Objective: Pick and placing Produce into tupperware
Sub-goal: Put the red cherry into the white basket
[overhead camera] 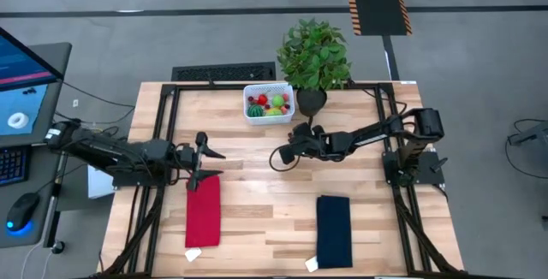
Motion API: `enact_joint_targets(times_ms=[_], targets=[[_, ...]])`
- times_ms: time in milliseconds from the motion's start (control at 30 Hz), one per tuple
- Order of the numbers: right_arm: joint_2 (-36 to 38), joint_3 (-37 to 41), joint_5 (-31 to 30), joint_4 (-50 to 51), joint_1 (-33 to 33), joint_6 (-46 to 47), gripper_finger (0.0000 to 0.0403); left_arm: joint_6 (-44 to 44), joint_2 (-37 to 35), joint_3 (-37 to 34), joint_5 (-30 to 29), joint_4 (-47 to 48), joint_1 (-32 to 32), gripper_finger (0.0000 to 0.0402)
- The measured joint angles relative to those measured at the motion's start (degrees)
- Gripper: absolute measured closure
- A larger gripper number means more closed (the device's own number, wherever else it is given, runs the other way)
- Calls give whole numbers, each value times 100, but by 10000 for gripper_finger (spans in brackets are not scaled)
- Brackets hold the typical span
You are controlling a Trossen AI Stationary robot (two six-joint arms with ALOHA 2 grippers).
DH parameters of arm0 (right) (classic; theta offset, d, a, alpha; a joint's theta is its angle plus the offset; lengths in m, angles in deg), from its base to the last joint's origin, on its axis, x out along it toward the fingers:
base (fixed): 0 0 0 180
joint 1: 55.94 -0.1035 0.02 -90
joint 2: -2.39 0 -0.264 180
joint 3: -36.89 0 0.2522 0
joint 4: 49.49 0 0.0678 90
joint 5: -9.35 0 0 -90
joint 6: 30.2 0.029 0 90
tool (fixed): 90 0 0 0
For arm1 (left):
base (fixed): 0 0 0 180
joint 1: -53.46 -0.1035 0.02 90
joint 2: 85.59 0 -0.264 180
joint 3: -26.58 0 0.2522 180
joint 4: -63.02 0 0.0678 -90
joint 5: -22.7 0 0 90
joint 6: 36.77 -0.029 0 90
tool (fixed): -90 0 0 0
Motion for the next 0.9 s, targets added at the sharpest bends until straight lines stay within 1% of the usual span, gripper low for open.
enact_joint_targets(times_ms=[100,167,267,333,533,600,667,733,900], targets=[[1,-7,48,20,-56,240,336,61,-323,-148,75,132,-164,192],[1,-9,83,212,-55,499,332,68,-458,-236,285,160,-194,192],[0,-7,89,535,-45,829,310,57,-562,-314,537,191,-191,192],[-55,-7,96,648,-45,1003,283,51,-632,-319,558,257,-189,192],[-205,-16,230,604,-146,1199,174,24,-652,-323,459,339,-189,192],[-239,12,204,701,-142,1206,152,23,-652,-324,459,349,-189,192],[-312,-23,99,508,-123,1238,144,22,-650,-324,459,353,-189,192],[-396,-5,96,555,-65,1211,145,22,-650,-324,459,349,-189,192],[-547,2,79,435,73,1101,158,15,-650,-326,457,366,-189,192]])
